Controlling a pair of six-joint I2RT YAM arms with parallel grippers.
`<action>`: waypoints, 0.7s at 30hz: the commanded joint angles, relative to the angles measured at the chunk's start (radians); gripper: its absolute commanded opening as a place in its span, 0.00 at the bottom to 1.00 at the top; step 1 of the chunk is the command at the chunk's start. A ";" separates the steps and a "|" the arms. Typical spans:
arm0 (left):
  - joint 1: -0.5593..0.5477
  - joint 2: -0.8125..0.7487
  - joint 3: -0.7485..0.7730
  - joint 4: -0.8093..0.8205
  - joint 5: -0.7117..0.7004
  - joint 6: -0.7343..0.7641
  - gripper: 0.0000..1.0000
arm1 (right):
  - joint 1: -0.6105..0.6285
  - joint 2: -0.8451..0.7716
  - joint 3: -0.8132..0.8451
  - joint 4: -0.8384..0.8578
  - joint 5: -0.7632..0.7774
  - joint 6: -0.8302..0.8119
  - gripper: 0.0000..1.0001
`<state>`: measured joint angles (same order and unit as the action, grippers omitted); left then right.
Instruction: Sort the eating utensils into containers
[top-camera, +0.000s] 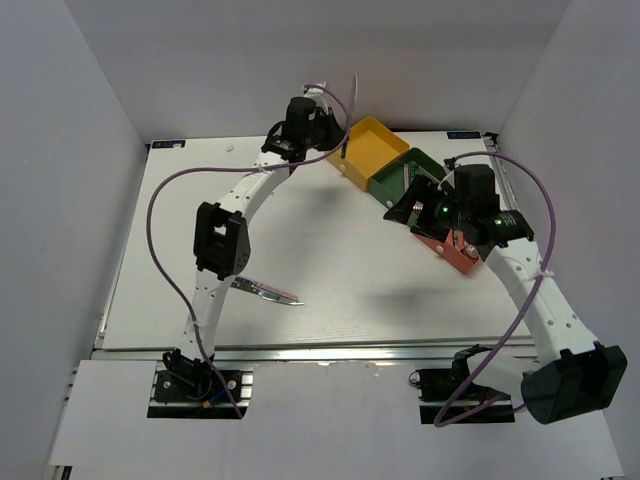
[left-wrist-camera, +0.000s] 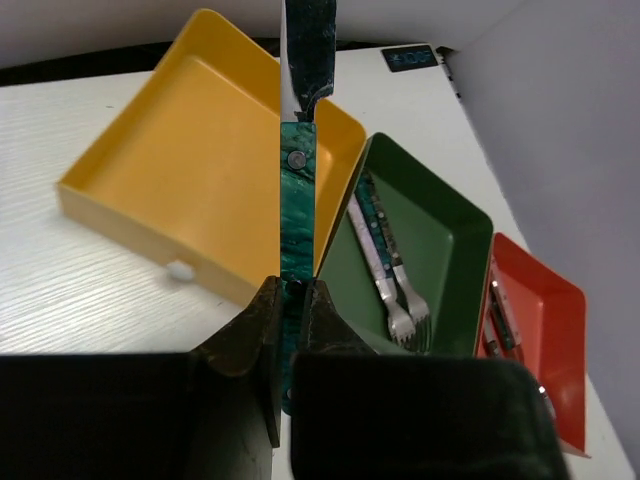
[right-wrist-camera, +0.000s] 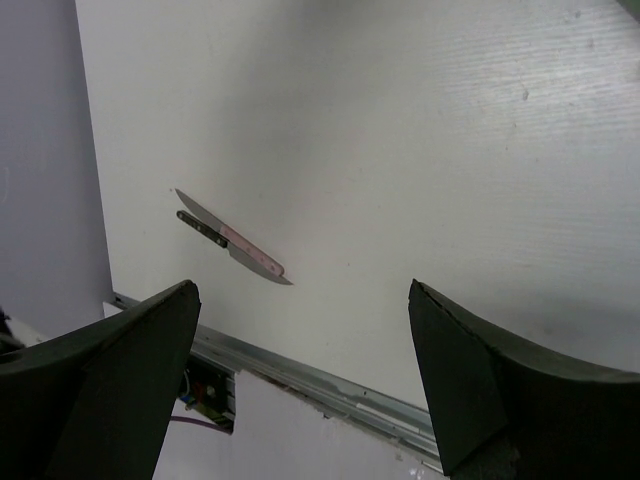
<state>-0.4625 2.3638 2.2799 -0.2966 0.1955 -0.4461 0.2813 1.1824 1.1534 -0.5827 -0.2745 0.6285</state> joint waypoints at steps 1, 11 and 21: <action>-0.010 0.058 0.047 0.137 0.110 -0.099 0.00 | 0.007 -0.064 -0.027 -0.081 0.038 0.014 0.89; -0.033 0.216 0.128 0.458 0.042 -0.376 0.00 | 0.006 -0.092 0.034 -0.177 0.069 -0.015 0.89; -0.033 0.279 0.150 0.459 0.038 -0.417 0.07 | 0.007 -0.070 0.019 -0.157 0.043 -0.019 0.89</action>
<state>-0.4934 2.6465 2.3802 0.1093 0.2390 -0.8383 0.2840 1.1084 1.1427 -0.7467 -0.2230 0.6212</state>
